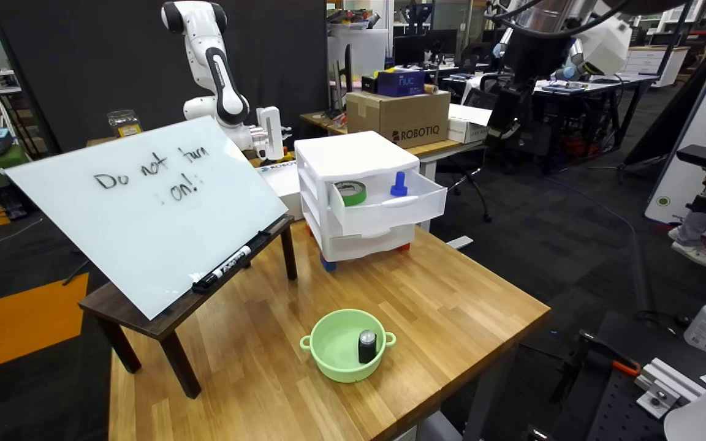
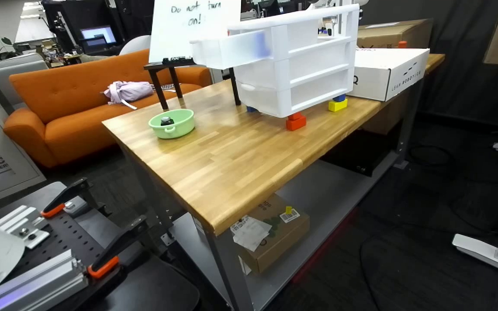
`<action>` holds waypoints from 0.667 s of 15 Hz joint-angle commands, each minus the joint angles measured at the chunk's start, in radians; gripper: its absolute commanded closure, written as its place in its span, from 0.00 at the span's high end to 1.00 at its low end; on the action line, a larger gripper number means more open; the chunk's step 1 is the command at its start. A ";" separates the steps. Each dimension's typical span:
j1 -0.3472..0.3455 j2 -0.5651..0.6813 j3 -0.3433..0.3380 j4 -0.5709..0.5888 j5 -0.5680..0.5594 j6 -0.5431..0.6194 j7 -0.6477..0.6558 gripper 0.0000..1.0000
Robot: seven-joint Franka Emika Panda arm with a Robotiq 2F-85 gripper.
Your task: Close the top drawer
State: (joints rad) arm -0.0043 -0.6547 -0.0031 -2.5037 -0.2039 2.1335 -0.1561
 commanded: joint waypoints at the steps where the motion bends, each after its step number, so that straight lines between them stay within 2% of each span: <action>1: 0.004 0.000 -0.003 0.002 -0.002 -0.002 0.002 1.00; 5: 0.013 0.008 0.032 0.003 -0.055 -0.042 -0.020 1.00; 10: 0.014 0.024 0.132 -0.033 -0.262 -0.065 0.000 1.00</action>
State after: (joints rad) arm 0.0192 -0.6419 0.0852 -2.5297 -0.3617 2.0912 -0.1558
